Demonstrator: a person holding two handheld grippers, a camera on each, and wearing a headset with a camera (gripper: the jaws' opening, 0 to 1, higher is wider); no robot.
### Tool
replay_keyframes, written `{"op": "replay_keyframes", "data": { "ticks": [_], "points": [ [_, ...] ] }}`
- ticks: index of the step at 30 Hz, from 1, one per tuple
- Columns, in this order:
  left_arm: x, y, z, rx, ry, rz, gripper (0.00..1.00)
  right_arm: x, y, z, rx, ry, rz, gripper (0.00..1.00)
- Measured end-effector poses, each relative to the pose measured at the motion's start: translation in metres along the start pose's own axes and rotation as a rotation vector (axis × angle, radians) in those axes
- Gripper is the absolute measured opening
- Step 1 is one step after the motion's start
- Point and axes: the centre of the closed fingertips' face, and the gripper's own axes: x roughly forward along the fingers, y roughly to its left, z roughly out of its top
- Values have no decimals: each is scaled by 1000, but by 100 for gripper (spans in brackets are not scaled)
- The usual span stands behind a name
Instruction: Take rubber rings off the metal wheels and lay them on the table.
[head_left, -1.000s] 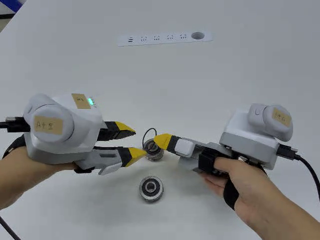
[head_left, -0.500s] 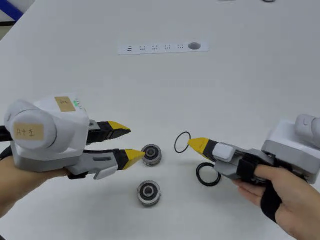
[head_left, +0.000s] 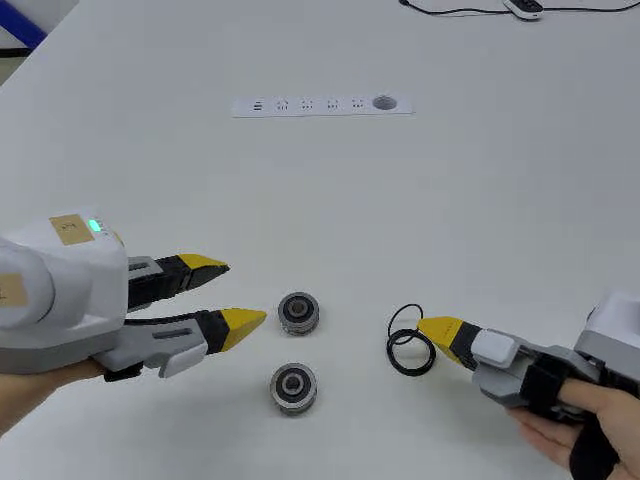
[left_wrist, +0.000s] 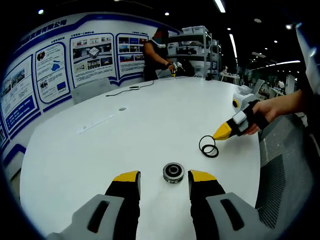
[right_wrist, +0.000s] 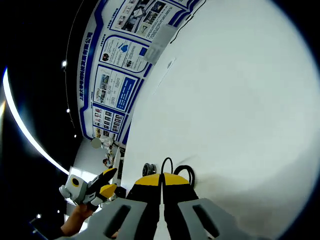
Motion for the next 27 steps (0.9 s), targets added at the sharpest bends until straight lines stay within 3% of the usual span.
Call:
{"op": "replay_keyframes", "data": {
  "ticks": [18, 27],
  "points": [
    [-13, -8, 0, -39, -30, 27, 40, -8, -20, -13, -11, 18, -79, 2],
    [-17, -10, 1, -48, -40, 39, 40, -11, -24, -7, -51, 11, -106, 9]
  ]
}}
